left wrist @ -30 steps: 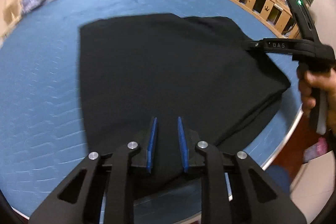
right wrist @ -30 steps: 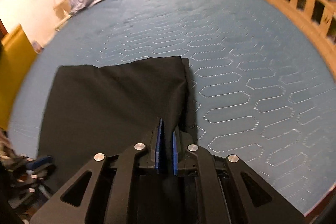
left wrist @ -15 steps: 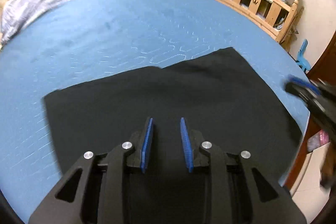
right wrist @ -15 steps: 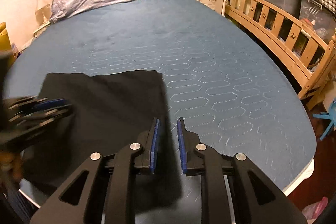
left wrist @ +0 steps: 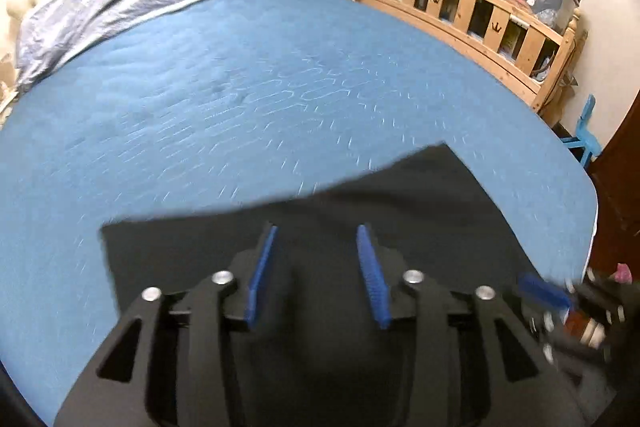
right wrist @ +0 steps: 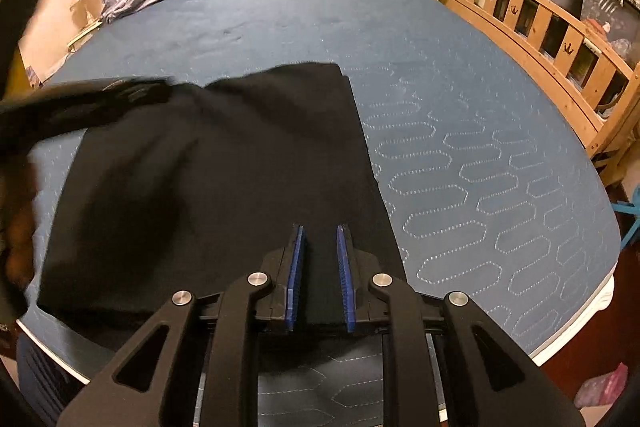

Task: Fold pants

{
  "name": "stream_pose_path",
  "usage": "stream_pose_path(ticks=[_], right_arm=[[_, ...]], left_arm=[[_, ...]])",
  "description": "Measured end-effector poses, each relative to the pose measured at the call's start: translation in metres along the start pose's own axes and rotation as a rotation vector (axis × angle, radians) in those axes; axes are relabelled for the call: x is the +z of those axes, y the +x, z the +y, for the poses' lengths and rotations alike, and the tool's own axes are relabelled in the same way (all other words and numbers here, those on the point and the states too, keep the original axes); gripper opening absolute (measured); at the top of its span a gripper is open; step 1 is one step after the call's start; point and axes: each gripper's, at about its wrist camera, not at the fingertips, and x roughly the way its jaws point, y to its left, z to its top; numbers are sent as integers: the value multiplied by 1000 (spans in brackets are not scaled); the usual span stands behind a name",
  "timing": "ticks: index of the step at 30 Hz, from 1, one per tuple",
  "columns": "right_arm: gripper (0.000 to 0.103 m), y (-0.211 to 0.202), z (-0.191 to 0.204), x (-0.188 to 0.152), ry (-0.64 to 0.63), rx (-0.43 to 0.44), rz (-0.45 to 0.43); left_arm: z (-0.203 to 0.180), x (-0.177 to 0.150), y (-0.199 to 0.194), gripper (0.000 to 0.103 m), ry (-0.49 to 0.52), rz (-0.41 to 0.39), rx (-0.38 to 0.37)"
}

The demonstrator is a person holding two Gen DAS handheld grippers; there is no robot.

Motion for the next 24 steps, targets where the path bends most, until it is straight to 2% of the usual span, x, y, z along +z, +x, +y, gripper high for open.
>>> stream_pose_path(ticks=[3, 5, 7, 9, 18, 22, 24], right_arm=[[16, -3, -1, -3, -17, -27, -5], [16, -4, -2, -6, -19, -37, -4], [17, -6, -3, -9, -20, -48, -5], [17, -8, -4, -13, -25, -60, -5], [19, -9, 2, -20, -46, -107, 1], [19, -9, -2, -21, -35, -87, 7], [20, -12, -12, -21, 6, -53, 12]], left_arm=[[-4, -46, -13, 45, -9, 47, -7], [-8, -76, -11, 46, 13, 106, 22], [-4, -96, -23, 51, -4, 74, 40], [1, -105, -33, 54, -22, 68, 72], [17, -127, -49, 59, -54, 72, 74], [14, -128, -50, 59, -51, 66, 81], [7, -129, -64, 59, -20, 14, 110]])
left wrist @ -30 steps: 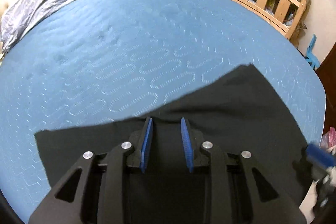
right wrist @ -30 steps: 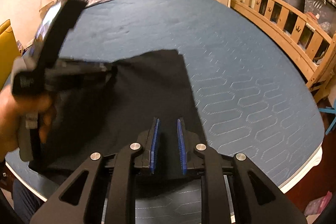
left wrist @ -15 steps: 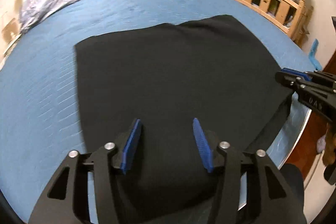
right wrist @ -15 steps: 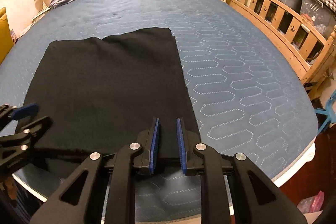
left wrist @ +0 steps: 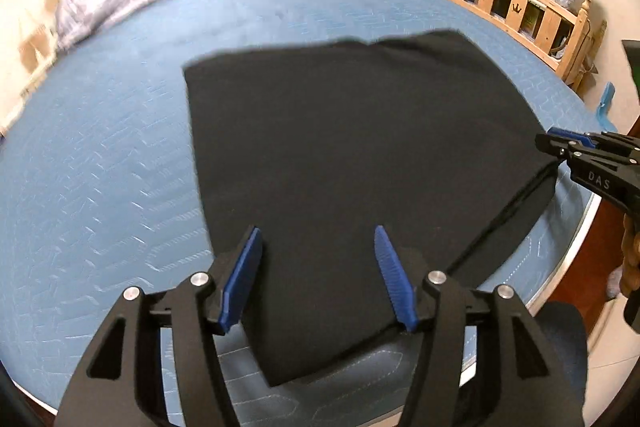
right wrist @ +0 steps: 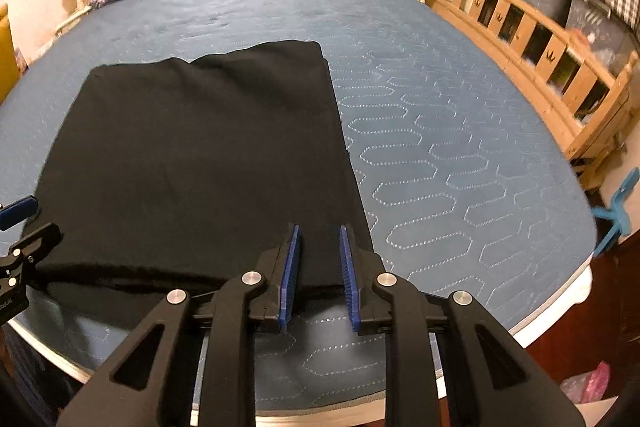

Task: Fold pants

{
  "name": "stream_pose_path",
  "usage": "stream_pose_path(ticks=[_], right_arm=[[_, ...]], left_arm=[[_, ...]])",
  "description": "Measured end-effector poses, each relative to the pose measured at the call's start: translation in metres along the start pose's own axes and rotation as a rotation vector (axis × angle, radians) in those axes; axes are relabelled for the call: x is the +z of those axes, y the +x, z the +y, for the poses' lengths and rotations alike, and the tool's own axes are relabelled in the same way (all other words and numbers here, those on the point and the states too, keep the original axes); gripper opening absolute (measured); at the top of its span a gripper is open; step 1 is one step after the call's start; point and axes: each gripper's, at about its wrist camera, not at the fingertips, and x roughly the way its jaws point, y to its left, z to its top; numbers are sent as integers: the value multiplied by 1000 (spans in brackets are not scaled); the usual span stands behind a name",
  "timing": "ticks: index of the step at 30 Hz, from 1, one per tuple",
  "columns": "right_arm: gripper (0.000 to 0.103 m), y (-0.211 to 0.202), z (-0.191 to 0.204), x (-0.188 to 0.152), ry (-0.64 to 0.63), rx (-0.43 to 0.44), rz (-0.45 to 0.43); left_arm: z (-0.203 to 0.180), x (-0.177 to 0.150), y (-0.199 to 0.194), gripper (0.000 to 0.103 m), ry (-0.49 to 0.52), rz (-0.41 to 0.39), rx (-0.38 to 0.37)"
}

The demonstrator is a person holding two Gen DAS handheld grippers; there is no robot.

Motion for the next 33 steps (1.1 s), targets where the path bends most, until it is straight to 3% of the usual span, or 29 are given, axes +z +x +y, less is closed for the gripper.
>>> stream_pose_path(ticks=[2, 5, 8, 10, 14, 16, 19, 20, 25, 30, 33], right_arm=[[20, 1, -8, 0, 20, 24, 8], [21, 2, -12, 2, 35, 49, 13], [21, -1, -24, 2, 89, 95, 17], [27, -3, -33, -1, 122, 108, 19], [37, -8, -48, -1, 166, 139, 15], [37, -7, -60, 1, 231, 217, 18], [38, 1, -77, 8, 329, 328, 29], [38, 3, -81, 13, 337, 343, 25], [39, 24, -70, 60, 268, 476, 30], [39, 68, -50, 112, 170, 490, 66], [39, 84, -36, 126, 113, 471, 78]], left_arm=[[-15, -2, -19, 59, 92, -94, -28], [-58, -9, -35, 59, 313, -217, -70], [-94, -16, -27, 58, 461, -246, -63], [-117, -19, -17, 57, 542, -261, -39], [-141, -15, 0, 52, 589, -269, -32], [-151, -14, 9, 50, 621, -272, 0], [-168, -21, 27, 39, 716, -249, 45], [-172, -26, 29, 29, 743, -265, 63], [-176, -32, 33, 18, 743, -282, 125], [-180, -34, 33, 15, 748, -303, 160], [-181, -35, 32, 15, 743, -307, 177]])
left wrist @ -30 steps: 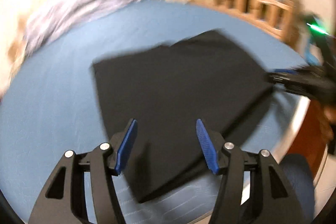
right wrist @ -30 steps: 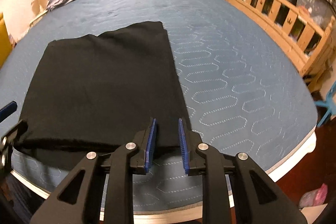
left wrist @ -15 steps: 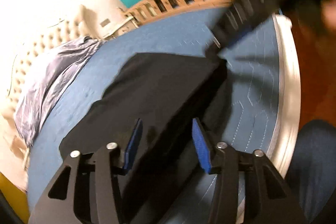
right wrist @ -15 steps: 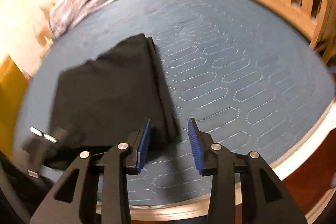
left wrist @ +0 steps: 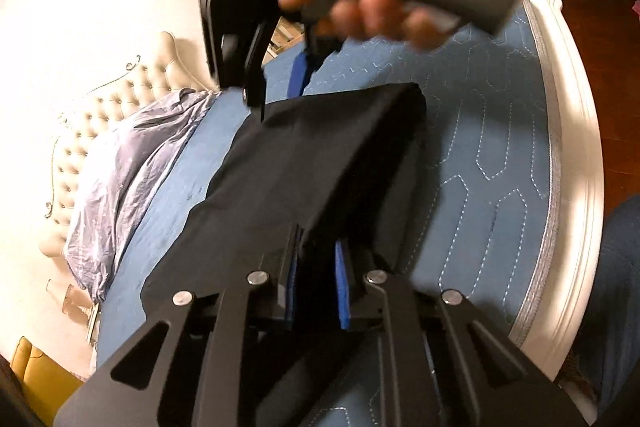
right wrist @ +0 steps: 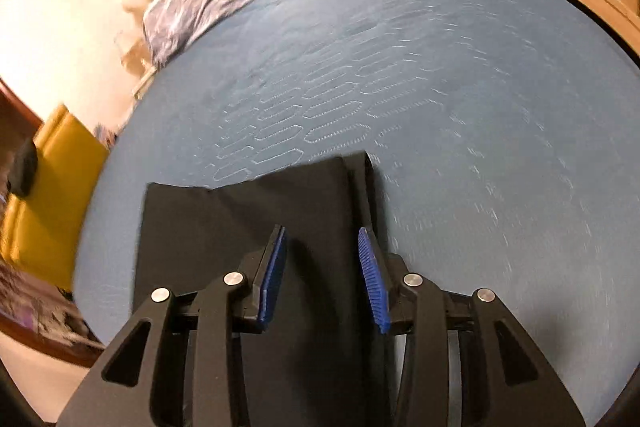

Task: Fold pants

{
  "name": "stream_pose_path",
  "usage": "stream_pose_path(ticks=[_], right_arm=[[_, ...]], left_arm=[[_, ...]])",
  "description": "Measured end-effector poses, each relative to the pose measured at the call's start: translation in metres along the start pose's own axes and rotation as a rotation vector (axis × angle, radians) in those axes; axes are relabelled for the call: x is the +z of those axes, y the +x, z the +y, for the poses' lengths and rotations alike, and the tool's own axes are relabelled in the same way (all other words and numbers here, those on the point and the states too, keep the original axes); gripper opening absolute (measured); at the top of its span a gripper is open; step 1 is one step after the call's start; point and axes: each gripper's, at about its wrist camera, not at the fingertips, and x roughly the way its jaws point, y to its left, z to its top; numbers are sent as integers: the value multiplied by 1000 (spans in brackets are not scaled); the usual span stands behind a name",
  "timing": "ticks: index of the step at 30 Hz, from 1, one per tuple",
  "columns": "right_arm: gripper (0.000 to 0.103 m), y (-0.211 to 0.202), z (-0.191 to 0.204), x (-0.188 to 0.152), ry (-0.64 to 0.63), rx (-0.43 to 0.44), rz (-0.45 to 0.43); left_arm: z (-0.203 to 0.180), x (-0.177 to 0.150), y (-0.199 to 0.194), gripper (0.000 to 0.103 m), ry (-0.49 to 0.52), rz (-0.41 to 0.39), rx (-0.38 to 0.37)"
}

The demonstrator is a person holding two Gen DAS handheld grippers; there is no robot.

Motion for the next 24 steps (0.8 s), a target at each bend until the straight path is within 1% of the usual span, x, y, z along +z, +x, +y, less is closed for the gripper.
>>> stream_pose_path(ticks=[2, 3, 4, 5, 6, 7, 8, 9, 10, 11, 13, 16, 18, 24], right_arm=[[32, 7, 3, 5, -16, -11, -4], [20, 8, 5, 6, -26, -24, -9], [16, 8, 8, 6, -37, -34, -14], [13, 8, 12, 5, -57, -51, -20], [11, 7, 19, 4, -103, -84, -23], [11, 7, 22, 3, -130, -102, -23], [10, 7, 26, 2, -160, -124, -21], [9, 8, 31, 3, -183, -141, -19], [9, 8, 33, 4, -199, -152, -19], [9, 8, 32, 4, -207, -156, -20], [9, 6, 35, 5, -233, -170, -27], [8, 5, 33, 5, -252, -181, -30], [8, 3, 33, 6, -260, -184, -39], [8, 12, 28, 5, -271, -192, -32]], left_arm=[[-1, 0, -1, 15, -6, -1, 9], [-2, 0, -2, 14, -15, -2, 14], [-4, 1, -6, 15, -18, -4, 22], [-4, 3, -7, 20, -19, -12, 33], [-5, 6, -9, 24, -21, -32, 44], [-8, 10, -10, 37, -7, -58, 67], [-11, 13, -11, 41, 9, -71, 87], [-16, 17, -9, 41, 32, -83, 90], [-19, 20, -5, 34, 37, -76, 72], [-20, 23, -2, 19, 30, -70, 62], [-21, 27, 5, 13, 7, -52, 53], [-16, 29, 5, 10, -49, -60, 32], [-12, 30, 5, 9, -66, -74, 30], [-20, 26, 11, 9, -47, -73, 20]])
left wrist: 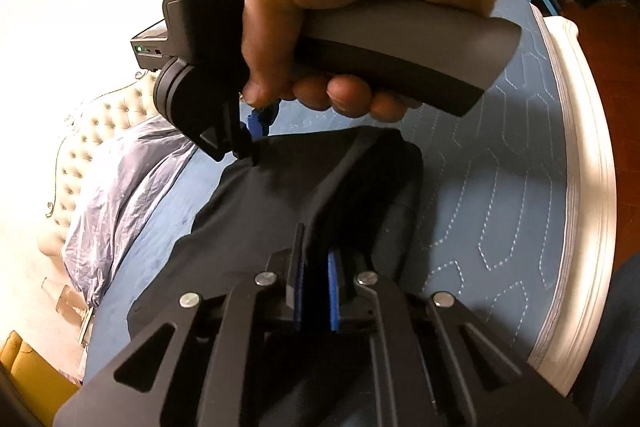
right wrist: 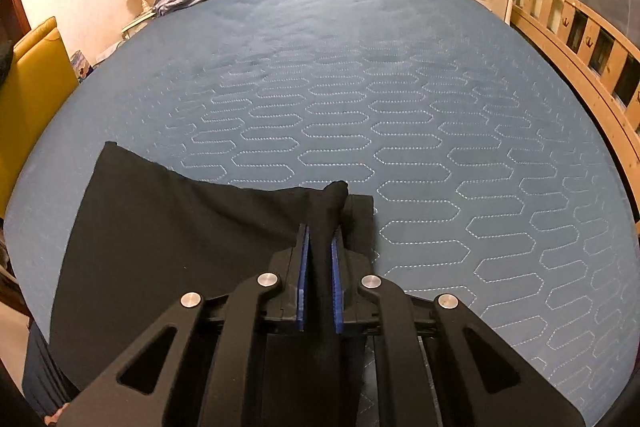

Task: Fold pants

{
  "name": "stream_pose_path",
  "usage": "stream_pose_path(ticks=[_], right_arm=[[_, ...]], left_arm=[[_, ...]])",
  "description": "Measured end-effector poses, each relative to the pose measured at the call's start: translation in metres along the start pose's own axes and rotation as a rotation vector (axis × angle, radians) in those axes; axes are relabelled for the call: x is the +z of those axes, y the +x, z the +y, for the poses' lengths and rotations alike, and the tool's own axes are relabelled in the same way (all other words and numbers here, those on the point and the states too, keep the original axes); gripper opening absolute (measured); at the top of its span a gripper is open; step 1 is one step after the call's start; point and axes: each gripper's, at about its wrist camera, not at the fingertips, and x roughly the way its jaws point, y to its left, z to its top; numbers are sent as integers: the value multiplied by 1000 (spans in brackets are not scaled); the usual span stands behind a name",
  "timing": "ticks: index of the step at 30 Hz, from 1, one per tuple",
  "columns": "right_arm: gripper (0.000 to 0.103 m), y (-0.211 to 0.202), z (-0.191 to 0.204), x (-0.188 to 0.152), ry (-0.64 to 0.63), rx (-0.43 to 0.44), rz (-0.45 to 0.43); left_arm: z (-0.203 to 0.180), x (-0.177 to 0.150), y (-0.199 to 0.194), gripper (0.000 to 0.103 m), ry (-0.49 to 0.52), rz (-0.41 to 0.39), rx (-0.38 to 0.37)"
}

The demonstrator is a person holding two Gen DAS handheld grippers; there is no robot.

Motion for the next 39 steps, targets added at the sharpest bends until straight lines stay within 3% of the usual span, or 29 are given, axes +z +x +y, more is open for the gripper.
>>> stream_pose_path(ticks=[6, 8, 13, 15, 18, 22, 25, 26, 28, 32, 34, 36, 39], right_arm=[[8, 6, 0, -4, -7, -12, 8], [9, 8, 3, -4, -13, -26, 14], [21, -29, 10, -11, 28, -115, -62], [27, -59, 18, -20, 75, -100, -121], [26, -73, 39, -39, 78, -80, -115], [26, -58, 57, -68, 90, -95, -46], [26, -43, 59, -87, 95, -129, 7], [26, -43, 60, -91, 90, -133, 3], [25, -45, 63, -95, 69, -160, -3], [25, -46, 64, -99, 69, -179, -7], [25, -45, 64, -98, 65, -183, -8], [25, -44, 66, -99, 56, -196, -8], [26, -44, 69, -100, 47, -213, -6]], left_arm=[[6, 2, 0, 9, -22, 7, -10], [11, 3, -1, 14, -41, 8, -24], [57, 9, -43, 19, -250, -49, -147], [95, 3, -62, 19, -420, -58, -175], [150, -21, -60, 19, -657, 24, -112], [180, -58, -29, 19, -761, 214, -94], [176, -85, -3, 19, -790, 391, -199], [176, -93, 0, 20, -823, 412, -224], [181, -103, -5, 21, -864, 389, -242], [185, -102, -9, 21, -825, 395, -173], [188, -102, -8, 22, -810, 391, -190], [189, -105, -4, 26, -830, 399, -230], [186, -109, 0, 39, -824, 415, -210]])
